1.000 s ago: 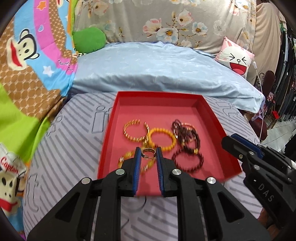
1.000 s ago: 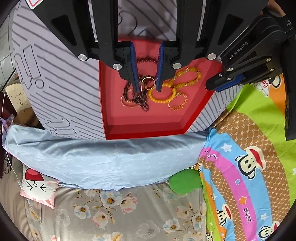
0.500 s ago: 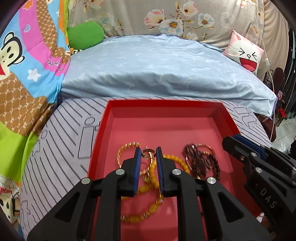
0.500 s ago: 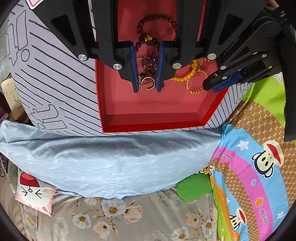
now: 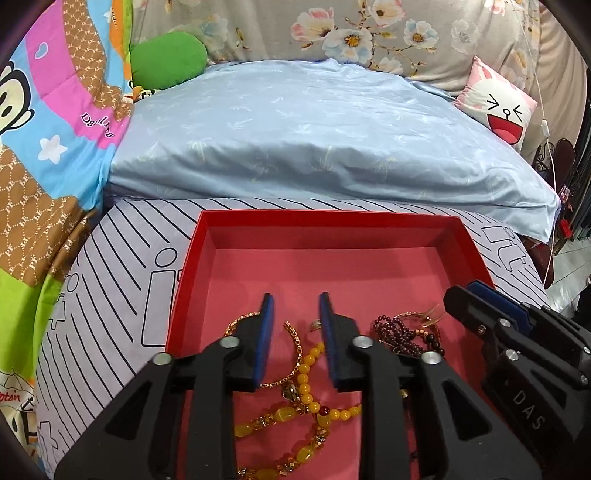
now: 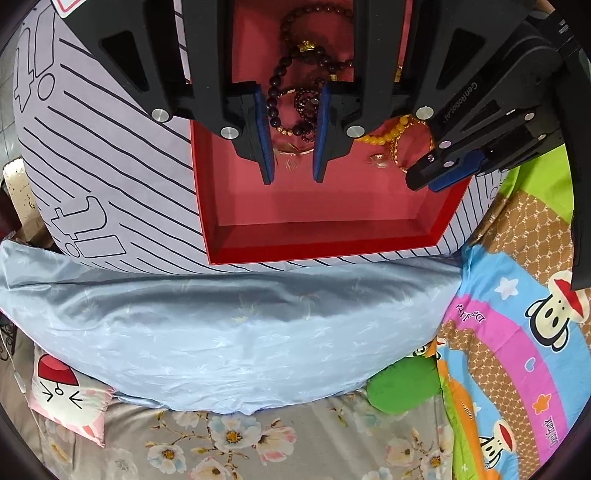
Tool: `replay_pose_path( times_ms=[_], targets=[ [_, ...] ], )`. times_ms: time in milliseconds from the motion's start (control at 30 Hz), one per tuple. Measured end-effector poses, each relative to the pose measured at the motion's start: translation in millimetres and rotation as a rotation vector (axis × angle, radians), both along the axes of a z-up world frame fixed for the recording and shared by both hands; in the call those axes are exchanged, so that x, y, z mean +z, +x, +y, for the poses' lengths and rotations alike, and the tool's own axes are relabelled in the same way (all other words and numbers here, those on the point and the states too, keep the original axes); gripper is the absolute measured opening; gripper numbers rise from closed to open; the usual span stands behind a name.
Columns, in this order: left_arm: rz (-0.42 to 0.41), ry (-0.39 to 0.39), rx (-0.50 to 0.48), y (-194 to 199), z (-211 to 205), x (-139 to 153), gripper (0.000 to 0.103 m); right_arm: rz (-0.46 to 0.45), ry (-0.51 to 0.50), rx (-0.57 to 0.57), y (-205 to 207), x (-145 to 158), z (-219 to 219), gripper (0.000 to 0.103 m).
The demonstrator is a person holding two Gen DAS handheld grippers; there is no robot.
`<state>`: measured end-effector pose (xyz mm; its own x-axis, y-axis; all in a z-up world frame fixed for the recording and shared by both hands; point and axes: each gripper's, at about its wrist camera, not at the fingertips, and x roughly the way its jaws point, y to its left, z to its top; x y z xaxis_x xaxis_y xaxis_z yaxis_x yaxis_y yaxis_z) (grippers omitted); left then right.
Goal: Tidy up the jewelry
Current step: 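Lift both open tools away from the tray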
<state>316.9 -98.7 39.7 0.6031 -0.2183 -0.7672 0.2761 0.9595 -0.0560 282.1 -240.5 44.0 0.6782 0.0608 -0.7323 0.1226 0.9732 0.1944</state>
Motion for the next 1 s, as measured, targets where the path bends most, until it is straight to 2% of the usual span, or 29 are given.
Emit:
replay_pose_path(
  times_ms=[100,300,400,700,833,1000],
  targets=[
    [-0.005,0.003,0.002,-1.6,0.1,0.5,0.033,0.002,-0.005,0.004,0.4,-0.3,1.4,0.024],
    [-0.023,0.012,-0.008,-11.7,0.2,2.1,0.033,-0.014,-0.004,0.007,-8.9,-0.8,5.1,0.025],
    [-0.02,0.011,-0.01,-20.5,2.0,1.9,0.033,-0.03,-0.021,0.009,-20.3,3.3,9.9,0.03],
    [-0.03,-0.002,-0.007,-65.4,13.9,12.9,0.033,-0.067,-0.072,0.017,-66.9,18.3,25.1,0.032],
    [-0.032,-0.006,0.003,-88.8,23.7,16.3,0.04,-0.068,-0.087,0.02,-94.2,18.2,31.8,0.033],
    [-0.024,-0.014,0.009,-114.5,32.4,16.7,0.042,-0.055,-0.072,0.018,-122.8,15.5,37.1,0.034]
  ],
)
